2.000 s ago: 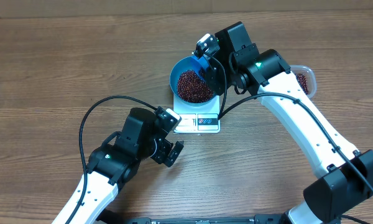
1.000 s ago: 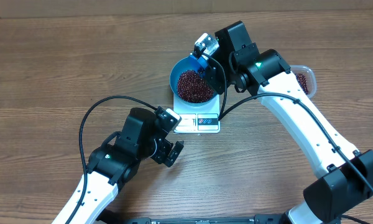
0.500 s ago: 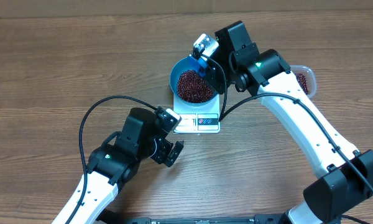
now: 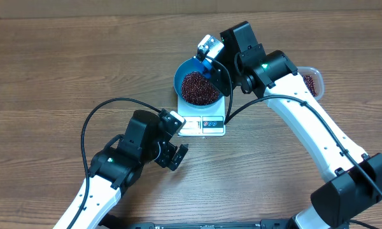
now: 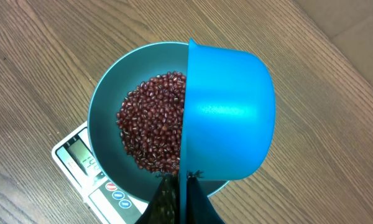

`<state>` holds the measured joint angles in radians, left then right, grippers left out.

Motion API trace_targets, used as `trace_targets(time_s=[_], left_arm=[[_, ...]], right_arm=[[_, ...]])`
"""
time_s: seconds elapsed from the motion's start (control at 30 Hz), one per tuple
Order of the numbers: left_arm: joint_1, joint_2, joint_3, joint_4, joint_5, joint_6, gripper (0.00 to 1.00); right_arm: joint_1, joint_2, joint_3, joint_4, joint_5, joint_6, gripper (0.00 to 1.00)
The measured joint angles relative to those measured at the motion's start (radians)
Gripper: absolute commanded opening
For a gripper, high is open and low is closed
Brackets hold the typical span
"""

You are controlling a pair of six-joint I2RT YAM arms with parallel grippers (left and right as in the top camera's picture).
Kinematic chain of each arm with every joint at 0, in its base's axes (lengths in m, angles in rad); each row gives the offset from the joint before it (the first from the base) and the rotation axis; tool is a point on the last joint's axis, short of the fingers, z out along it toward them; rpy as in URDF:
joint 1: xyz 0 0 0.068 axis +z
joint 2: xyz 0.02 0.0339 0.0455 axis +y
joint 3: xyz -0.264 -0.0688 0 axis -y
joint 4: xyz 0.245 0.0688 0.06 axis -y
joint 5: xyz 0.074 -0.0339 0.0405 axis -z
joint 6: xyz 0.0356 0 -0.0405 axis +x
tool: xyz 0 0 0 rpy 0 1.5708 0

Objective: Scoop item into bowl and weigh 150g on scale
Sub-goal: 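Keep tilting the scoop to add beans until scale nears 150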

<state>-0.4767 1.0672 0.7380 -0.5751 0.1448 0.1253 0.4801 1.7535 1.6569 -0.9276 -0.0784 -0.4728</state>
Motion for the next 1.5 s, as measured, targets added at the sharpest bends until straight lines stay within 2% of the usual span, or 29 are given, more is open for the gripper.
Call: trace_targets(time_s=[0.7,1.5], left_arm=[[0.000,0.000,0.000,0.000,0.000,0.000,1.00],[0.000,0.000,0.000,0.000,0.000,0.000,1.00]], right_arm=[[0.000,0.000,0.000,0.016,0.000,-0.096,0.04],[0.000,0.000,0.000,0.016,0.000,-0.130,0.04]])
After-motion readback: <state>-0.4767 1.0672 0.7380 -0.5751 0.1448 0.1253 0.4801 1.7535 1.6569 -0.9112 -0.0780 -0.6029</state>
